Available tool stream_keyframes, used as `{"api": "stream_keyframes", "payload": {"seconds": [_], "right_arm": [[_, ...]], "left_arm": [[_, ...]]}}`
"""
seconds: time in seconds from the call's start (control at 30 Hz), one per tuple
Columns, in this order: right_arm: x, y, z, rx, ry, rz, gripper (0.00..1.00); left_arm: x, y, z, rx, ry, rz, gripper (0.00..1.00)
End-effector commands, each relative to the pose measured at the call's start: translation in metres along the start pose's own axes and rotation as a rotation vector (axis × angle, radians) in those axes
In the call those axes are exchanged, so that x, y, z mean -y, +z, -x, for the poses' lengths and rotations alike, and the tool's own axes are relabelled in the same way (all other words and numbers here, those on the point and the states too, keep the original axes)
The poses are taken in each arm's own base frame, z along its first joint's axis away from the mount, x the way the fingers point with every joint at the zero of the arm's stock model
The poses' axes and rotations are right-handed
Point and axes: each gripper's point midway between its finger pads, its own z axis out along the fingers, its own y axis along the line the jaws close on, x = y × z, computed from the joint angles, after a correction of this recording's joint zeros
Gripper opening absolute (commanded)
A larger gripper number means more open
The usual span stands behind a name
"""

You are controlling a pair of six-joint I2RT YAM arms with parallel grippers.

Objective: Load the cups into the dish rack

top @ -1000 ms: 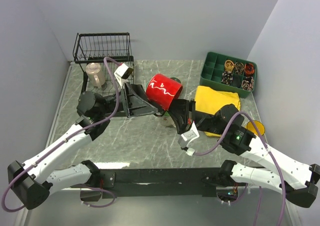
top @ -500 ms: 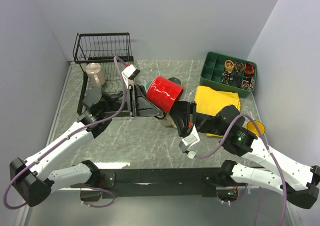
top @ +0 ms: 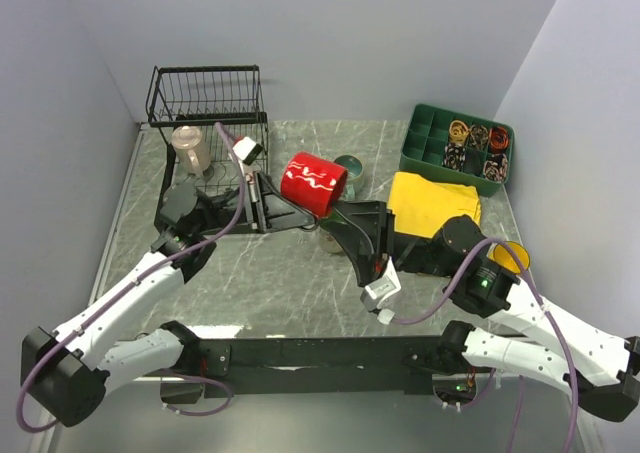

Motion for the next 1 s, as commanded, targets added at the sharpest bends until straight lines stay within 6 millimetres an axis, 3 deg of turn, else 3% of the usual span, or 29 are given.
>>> {"api": "stream_keyframes", "payload": {"seconds": [0.0, 0.1, 0.13, 0.2, 0.23, 0.27, 0.3, 0.33, 0.37, 0.5, 0.57, 0.6, 0.63, 0.67, 0.7, 0.8, 0.9, 0.97], "right_arm": [[-0.002, -0.011, 0.004, -0.006, -0.007, 0.007, 0.65], [-0.016, -0.018, 0.003, -0.024, -0.004, 0.046, 0.68], [-0.019, -0.021, 0.003, -0.028, -0.002, 0.054, 0.68], [-0.024, -0.026, -0.002, -0.068, 0.056, 0.071, 0.70], [-0.014, -0.028, -0.003, -0.089, 0.093, 0.050, 0.72], [-0.012, -0.029, -0.007, -0.124, 0.203, 0.044, 0.74], [-0.027, -0.032, -0.014, -0.179, 0.278, 0.117, 0.75], [-0.015, -0.032, -0.027, -0.266, 0.332, 0.106, 0.75], [-0.023, -0.036, -0.036, -0.327, 0.430, 0.120, 0.76], [-0.066, -0.063, -0.055, -0.479, 0.549, 0.272, 0.81], [-0.077, -0.077, -0.072, -0.572, 0.631, 0.304, 0.82], [-0.096, -0.086, -0.080, -0.631, 0.694, 0.377, 0.82], [-0.093, -0.091, -0.083, -0.653, 0.726, 0.387, 0.82], [-0.099, -0.093, -0.084, -0.659, 0.793, 0.409, 0.83], [-0.115, -0.112, -0.099, -0.750, 0.868, 0.459, 0.84], [-0.120, -0.126, -0.113, -0.797, 0.958, 0.477, 0.87], [-0.122, -0.121, -0.120, -0.770, 1.021, 0.397, 0.87], [-0.138, -0.123, -0.122, -0.787, 1.105, 0.357, 0.87]], "left_arm": [[0.039, -0.023, 0.022, 0.143, 0.128, -0.109, 0.01], [0.029, -0.038, 0.032, 0.205, 0.134, -0.072, 0.01], [0.013, -0.045, 0.039, 0.237, 0.127, -0.012, 0.01], [-0.002, -0.055, 0.045, 0.283, 0.145, 0.065, 0.01], [-0.031, -0.066, 0.055, 0.329, 0.144, 0.197, 0.01], [-0.040, -0.073, 0.059, 0.358, 0.168, 0.254, 0.01], [-0.054, -0.081, 0.064, 0.388, 0.174, 0.329, 0.01], [-0.067, -0.095, 0.078, 0.446, 0.245, 0.413, 0.01], [-0.083, -0.106, 0.079, 0.468, 0.225, 0.496, 0.01], [-0.122, -0.147, 0.100, 0.575, 0.292, 0.721, 0.01], [-0.140, -0.170, 0.110, 0.619, 0.316, 0.833, 0.01], [-0.147, -0.178, 0.113, 0.629, 0.319, 0.874, 0.01], [-0.153, -0.189, 0.117, 0.642, 0.340, 0.915, 0.01], [-0.161, -0.197, 0.120, 0.648, 0.335, 0.953, 0.01], [-0.168, -0.210, 0.126, 0.685, 0.344, 1.017, 0.01], [-0.187, -0.244, 0.137, 0.738, 0.363, 1.168, 0.01], [-0.204, -0.267, 0.145, 0.782, 0.331, 1.245, 0.01], [-0.217, -0.293, 0.152, 0.842, 0.291, 1.310, 0.01]]}}
